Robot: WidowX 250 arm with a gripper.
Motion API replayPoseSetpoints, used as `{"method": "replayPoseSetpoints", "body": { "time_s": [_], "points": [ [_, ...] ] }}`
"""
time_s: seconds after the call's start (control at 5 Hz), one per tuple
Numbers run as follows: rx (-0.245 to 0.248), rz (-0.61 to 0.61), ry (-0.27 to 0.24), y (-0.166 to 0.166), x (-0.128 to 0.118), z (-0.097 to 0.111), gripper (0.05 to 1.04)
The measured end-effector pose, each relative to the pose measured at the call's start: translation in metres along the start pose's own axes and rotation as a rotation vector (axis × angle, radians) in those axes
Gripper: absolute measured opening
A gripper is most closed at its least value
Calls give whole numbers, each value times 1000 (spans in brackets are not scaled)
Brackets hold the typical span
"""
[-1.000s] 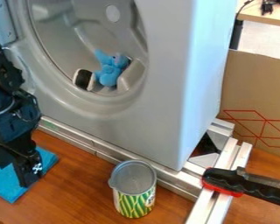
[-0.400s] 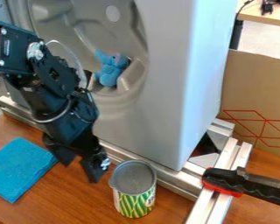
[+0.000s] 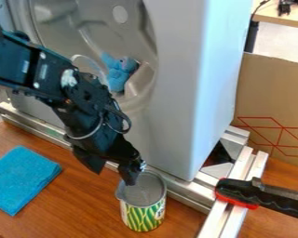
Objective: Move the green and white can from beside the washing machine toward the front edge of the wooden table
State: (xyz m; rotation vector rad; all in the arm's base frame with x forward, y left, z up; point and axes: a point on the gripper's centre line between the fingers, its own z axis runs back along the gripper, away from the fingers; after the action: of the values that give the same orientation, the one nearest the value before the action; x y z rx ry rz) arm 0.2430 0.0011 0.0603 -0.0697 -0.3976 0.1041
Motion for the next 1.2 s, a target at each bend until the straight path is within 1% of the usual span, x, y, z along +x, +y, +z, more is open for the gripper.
{"method": "replayPoseSetpoints", "body": {
  "time_s": [0.2,0.4,0.6,0.8,1.0,1.2],
  "points": [
    [41,7,10,5,6,-21,1000],
    [54,8,60,7,6,-37,1000],
    [34,1,90,4,1,-45,1000],
    [-19,2,140,6,-15,-42,1000],
    [14,-36,213,13,-41,-29,1000],
    [68,-71,256,23,-73,-16,1000]
  ]
}}
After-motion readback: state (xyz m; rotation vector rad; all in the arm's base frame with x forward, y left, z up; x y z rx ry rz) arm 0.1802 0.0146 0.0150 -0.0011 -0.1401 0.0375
